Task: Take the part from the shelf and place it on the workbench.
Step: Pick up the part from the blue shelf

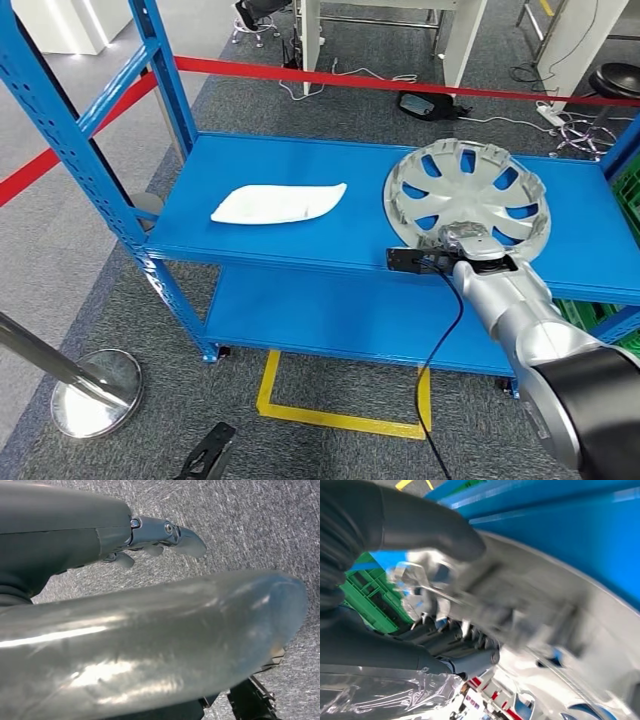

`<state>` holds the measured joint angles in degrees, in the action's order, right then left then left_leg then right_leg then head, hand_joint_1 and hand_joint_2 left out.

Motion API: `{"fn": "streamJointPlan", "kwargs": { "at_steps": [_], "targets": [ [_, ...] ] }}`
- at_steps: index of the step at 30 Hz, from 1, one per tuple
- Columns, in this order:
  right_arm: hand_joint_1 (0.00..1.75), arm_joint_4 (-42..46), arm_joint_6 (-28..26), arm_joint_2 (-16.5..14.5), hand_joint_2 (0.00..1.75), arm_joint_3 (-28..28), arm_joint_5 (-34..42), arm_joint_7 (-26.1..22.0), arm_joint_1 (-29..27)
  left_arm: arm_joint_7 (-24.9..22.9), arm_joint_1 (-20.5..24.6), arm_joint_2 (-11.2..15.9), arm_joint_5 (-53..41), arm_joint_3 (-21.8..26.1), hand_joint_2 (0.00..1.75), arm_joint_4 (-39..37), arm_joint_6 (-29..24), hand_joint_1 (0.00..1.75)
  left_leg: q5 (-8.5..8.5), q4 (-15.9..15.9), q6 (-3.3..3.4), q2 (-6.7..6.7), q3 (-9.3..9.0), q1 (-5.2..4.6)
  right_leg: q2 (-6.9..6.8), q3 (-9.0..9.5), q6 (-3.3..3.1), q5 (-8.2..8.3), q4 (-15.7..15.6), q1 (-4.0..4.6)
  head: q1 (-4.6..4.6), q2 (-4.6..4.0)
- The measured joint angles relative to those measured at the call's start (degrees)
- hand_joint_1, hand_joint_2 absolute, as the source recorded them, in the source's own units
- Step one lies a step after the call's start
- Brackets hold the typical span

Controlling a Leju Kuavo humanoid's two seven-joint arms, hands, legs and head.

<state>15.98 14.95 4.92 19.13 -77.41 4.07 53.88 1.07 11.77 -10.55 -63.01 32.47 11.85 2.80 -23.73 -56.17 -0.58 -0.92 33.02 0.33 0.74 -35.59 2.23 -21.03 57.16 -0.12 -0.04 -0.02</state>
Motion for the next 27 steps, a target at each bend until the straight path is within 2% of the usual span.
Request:
{"fn": "streamJointPlan", "kwargs": {
  "at_steps": [13, 20, 23, 27],
  "targets": [
    [1.75, -0.2, 0.0, 0.0, 1.75, -0.3, 0.3, -0.2, -0.1, 0.0, 0.0, 0.0, -0.2, 0.9, 0.00, 0.0, 0.0, 0.00, -0.06, 0.0, -0.08, 0.02, 0.07, 0.03, 0.05, -0.12, -0.05, -0.09, 0.0, 0.03, 0.00, 0.00],
    [1.75, -0.2, -1.9, 0.0, 1.75, -0.4, 0.3, -1.5, 0.0, 0.2, 0.0, 0.0, -0.1, 1.1, 0.00, 0.0, -0.2, 0.00, -0.06, 0.0, -0.08, 0.02, 0.12, 0.02, 0.06, -0.15, -0.04, -0.07, 0.0, 0.02, 0.00, 0.00],
    [1.75, -0.1, -6.5, -0.2, 1.75, -0.4, 0.8, -4.0, 0.1, 0.8, 0.0, 0.0, 0.4, 1.3, 0.00, 0.0, -0.9, 0.00, -0.01, 0.0, -0.07, 0.01, 0.32, 0.03, 0.04, -0.29, -0.04, 0.01, 0.0, 0.01, 0.01, 0.00],
    [1.75, 1.9, -17.2, -1.6, 1.75, -0.5, 2.0, -10.4, 1.0, 2.2, -0.6, 0.3, 1.9, 2.8, 0.00, 0.0, -2.0, 0.00, 0.31, 0.0, -0.20, 0.11, 1.07, 0.02, 0.17, -1.10, -0.17, 0.43, 0.1, -0.03, 0.01, 0.00]
  ]
}}
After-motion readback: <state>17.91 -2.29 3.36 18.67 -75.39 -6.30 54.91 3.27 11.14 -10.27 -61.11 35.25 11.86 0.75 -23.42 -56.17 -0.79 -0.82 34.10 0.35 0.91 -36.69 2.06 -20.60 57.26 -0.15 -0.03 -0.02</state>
